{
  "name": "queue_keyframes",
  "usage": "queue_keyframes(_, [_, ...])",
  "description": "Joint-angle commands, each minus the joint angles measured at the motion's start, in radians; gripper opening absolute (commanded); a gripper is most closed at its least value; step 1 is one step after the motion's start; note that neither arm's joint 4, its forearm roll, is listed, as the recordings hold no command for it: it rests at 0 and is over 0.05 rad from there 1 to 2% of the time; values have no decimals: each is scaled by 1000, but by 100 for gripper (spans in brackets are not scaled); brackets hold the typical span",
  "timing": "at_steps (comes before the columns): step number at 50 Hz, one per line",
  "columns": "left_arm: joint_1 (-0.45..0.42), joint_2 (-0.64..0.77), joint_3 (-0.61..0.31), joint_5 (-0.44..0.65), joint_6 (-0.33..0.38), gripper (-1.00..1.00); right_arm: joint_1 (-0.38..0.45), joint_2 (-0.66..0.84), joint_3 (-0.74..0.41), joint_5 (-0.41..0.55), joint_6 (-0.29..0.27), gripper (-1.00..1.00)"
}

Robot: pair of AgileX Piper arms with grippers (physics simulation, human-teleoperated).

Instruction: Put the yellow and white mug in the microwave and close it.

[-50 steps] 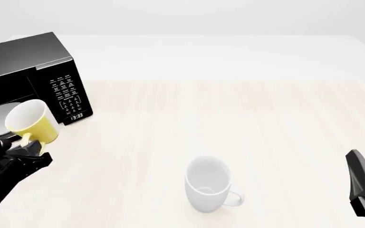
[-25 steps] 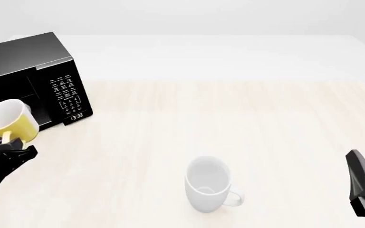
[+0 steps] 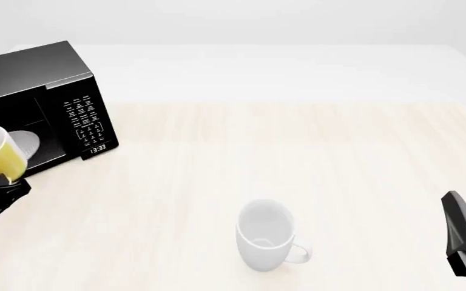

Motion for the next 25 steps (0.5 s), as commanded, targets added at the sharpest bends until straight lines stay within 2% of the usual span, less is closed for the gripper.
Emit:
queue_keyframes(1, [34,48,-29,-25,8,-100,0,0,0,0,0,100])
queue_keyframes(25, [43,176,-72,-79,13,-100,0,0,0,0,0,100])
